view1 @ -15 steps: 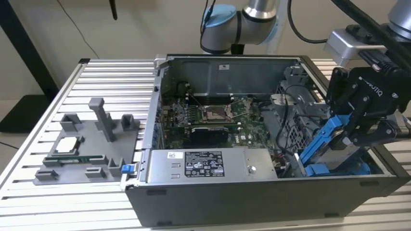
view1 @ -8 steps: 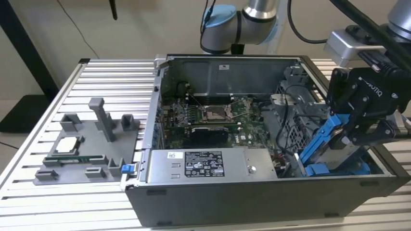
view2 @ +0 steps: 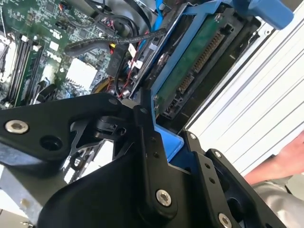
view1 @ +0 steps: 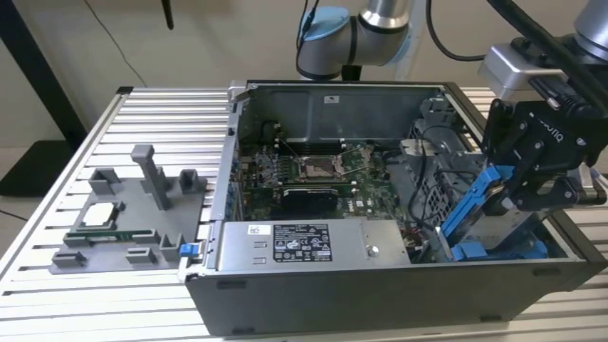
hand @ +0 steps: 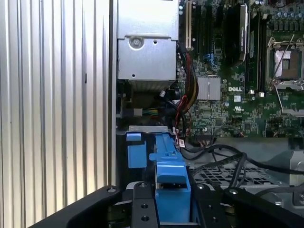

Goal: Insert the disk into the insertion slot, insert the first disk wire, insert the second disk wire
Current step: 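Insert the first disk wire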

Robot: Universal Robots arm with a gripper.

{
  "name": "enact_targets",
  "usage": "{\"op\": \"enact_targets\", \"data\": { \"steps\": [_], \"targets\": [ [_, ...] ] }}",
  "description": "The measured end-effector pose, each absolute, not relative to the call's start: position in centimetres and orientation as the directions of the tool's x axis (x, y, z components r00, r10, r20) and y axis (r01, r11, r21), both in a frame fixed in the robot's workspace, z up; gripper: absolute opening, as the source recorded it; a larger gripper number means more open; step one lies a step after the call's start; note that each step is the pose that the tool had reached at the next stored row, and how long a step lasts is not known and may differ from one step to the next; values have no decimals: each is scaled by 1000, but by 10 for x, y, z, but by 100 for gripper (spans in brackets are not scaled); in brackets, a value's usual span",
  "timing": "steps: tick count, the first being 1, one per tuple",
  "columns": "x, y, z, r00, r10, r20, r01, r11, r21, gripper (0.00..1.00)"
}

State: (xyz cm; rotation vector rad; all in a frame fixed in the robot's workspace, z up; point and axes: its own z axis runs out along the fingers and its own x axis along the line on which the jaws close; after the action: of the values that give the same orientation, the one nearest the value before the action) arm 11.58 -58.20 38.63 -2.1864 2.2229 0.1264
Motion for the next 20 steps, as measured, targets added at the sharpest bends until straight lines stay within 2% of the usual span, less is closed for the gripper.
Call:
{"op": "enact_targets", "data": {
  "steps": [11,12,20],
  "targets": [
    [114,-582,376,-18,-997,-72,-999,15,41,0],
    [114,-582,375,-18,-997,-73,-999,15,41,100],
    [114,-582,385,-18,-997,-73,-999,15,41,100]
  ]
}}
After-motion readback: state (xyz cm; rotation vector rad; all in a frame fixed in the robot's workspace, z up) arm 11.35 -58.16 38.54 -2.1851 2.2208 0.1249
